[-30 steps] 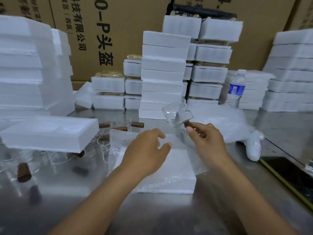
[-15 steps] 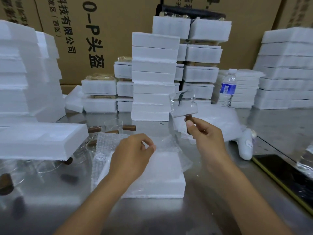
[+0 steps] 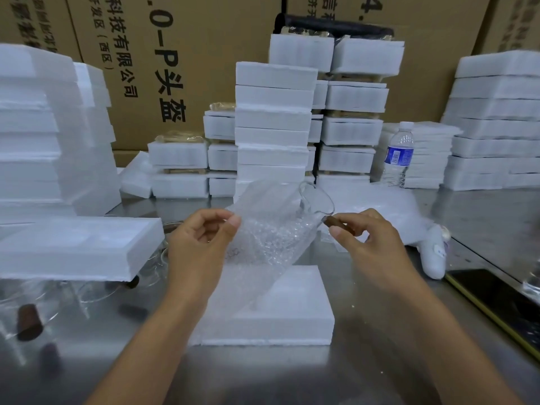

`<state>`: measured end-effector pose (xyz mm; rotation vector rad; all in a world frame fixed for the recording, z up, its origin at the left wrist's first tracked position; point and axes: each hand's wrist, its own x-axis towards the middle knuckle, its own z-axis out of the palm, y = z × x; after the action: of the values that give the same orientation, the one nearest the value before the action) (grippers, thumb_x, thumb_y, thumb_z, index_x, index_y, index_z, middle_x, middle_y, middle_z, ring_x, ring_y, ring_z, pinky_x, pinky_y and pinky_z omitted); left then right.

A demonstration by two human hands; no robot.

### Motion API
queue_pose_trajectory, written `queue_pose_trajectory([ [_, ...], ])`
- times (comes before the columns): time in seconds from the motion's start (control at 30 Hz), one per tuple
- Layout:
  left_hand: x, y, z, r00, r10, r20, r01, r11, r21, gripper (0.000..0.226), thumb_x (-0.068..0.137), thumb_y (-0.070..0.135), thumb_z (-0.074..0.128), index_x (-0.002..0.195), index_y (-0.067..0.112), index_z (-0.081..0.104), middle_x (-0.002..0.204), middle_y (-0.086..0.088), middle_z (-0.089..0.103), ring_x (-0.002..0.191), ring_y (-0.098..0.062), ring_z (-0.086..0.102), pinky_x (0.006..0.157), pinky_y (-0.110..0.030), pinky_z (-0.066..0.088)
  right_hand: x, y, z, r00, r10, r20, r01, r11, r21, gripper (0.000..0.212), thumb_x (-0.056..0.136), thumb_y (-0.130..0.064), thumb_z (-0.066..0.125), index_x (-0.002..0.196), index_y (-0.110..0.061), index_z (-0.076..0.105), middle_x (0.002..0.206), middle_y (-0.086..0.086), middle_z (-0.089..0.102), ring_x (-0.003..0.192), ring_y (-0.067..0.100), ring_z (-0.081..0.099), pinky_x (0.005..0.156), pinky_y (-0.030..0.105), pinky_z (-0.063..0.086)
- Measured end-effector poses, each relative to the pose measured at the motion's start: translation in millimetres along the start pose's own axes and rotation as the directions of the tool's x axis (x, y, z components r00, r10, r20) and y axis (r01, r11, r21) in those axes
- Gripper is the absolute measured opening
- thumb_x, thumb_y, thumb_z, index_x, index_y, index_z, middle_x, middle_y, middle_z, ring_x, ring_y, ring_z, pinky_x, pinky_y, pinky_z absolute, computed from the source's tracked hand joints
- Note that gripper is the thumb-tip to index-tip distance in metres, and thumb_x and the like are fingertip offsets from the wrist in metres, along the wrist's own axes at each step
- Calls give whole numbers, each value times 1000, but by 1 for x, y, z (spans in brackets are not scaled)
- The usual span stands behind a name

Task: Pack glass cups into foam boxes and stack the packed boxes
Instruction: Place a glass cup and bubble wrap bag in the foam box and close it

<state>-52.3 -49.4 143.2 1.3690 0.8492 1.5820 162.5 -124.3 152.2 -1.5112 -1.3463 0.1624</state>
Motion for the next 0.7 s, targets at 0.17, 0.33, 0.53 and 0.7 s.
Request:
queue_pose_trajectory([
  [0.17, -2, 7, 1, 998, 49, 41, -50, 999, 6, 11, 75, 22, 74, 72, 30, 67, 70, 17, 68, 68, 2, 62, 64, -9, 48, -2, -5, -6, 987, -52, 150, 60, 997, -45, 25, 88, -21, 64, 89, -46, 65, 88, 1, 50, 75, -4, 49, 65, 4, 35],
  [0.33, -10, 15, 6, 972, 158, 174, -169, 984, 50, 6, 70, 28, 72, 74, 31, 68, 76, 16, 70, 73, 0, 64, 71, -11, 50, -6, -12, 2, 964, -54, 260, 78, 994, -81, 14, 84, -25, 68, 87, -38, 71, 78, -6, 44, 68, -6, 46, 64, 4, 33],
  [0.53, -22, 18, 12, 801, 461, 383, -565, 794, 226, 16, 80, 15, 73, 81, 30, 68, 78, 15, 66, 78, -1, 59, 73, -9, 42, -13, -17, 15, 958, -40, 285, 62, 996, -68, 9, 77, -33, 73, 68, -33, 72, 74, 1, 58, 70, 9, 57, 66, 20, 49],
  [0.7, -28, 20, 14, 696, 570, 436, -696, 685, 215, 4, 81, 19, 71, 84, 17, 73, 79, 13, 64, 76, -4, 59, 73, -15, 46, -18, -22, 25, 937, 53, 345, -55, 998, -4, 43, 86, -16, 64, 47, -34, 63, 42, -19, 50, 42, -8, 45, 45, 8, 34],
])
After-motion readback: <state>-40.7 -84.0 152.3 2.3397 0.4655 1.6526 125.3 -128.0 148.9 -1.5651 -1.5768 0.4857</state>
